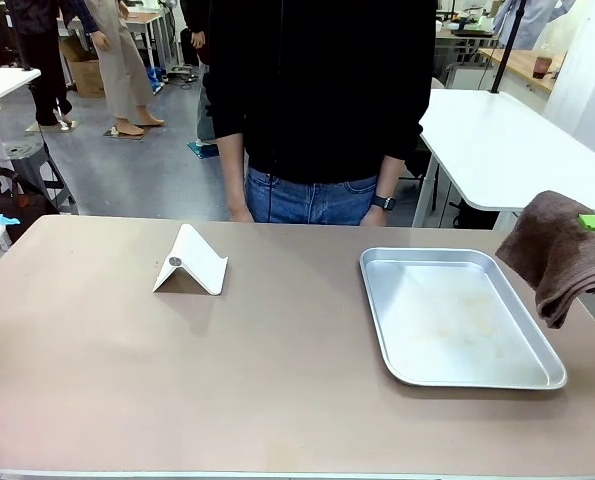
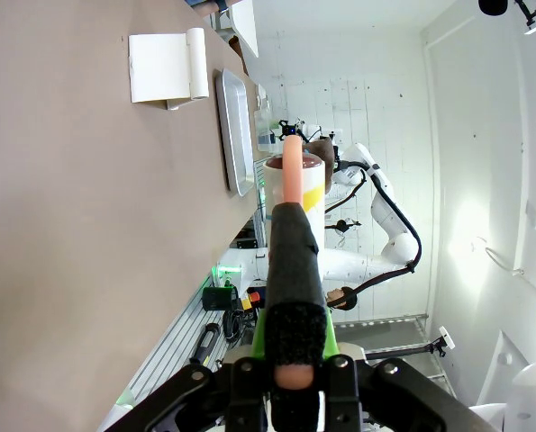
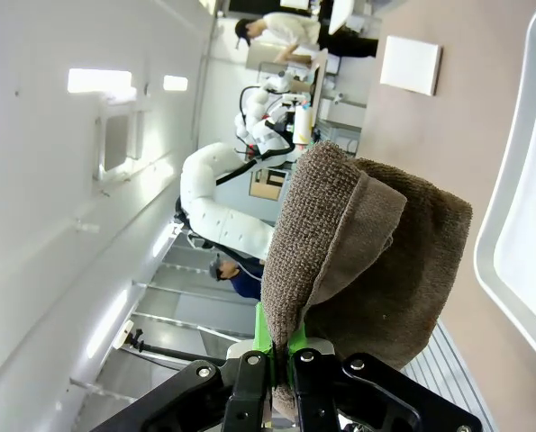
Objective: Clean the surface of the table.
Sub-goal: Return the Lint Roller and towel to their original positions.
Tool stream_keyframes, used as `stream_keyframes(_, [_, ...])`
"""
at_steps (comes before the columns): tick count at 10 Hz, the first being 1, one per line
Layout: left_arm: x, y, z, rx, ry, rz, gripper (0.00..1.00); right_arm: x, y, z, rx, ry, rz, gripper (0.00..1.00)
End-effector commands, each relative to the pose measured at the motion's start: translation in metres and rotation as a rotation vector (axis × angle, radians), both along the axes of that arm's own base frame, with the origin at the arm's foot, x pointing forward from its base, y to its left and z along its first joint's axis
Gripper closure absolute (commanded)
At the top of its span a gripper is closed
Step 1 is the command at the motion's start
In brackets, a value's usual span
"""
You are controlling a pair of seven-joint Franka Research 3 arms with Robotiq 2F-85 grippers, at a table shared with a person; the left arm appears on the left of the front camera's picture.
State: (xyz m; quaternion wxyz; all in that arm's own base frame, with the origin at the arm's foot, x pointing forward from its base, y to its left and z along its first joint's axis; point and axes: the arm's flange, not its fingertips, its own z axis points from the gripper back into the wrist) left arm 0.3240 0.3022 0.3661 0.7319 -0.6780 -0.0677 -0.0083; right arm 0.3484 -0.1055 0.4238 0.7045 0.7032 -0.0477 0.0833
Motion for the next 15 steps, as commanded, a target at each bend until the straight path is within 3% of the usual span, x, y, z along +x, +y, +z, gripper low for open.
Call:
stream_keyframes(1, [-0.003, 0.000, 0.004, -0.009, 0.007, -0.001, 0.78, -0.002, -0.001, 0.004, 0.011, -0.008, 0.003, 0.93])
stream_keyframes(6, [0.000, 0.000, 0.000, 0.000, 0.000, 0.000, 0.78, -0.001, 0.012, 0.005, -0.001, -0.003, -0.010, 0.93])
stream_keyframes(8, [-0.001, -0.040, 0.028, 0.024, 0.013, -0.018, 0.78, 0.006, 0.047, 0.020, -0.091, -0.020, -0.087, 0.93])
stream_keyframes(11, [0.026, -0.112, 0.068, 0.144, 0.006, -0.080, 0.78, 0.032, 0.121, 0.039, -0.223, -0.048, -0.114, 0.93])
stream_keyframes(15, [0.060, -0.231, 0.084, 0.308, 0.011, -0.094, 0.78, 0.084, 0.223, 0.033, -0.393, -0.063, -0.135, 0.93])
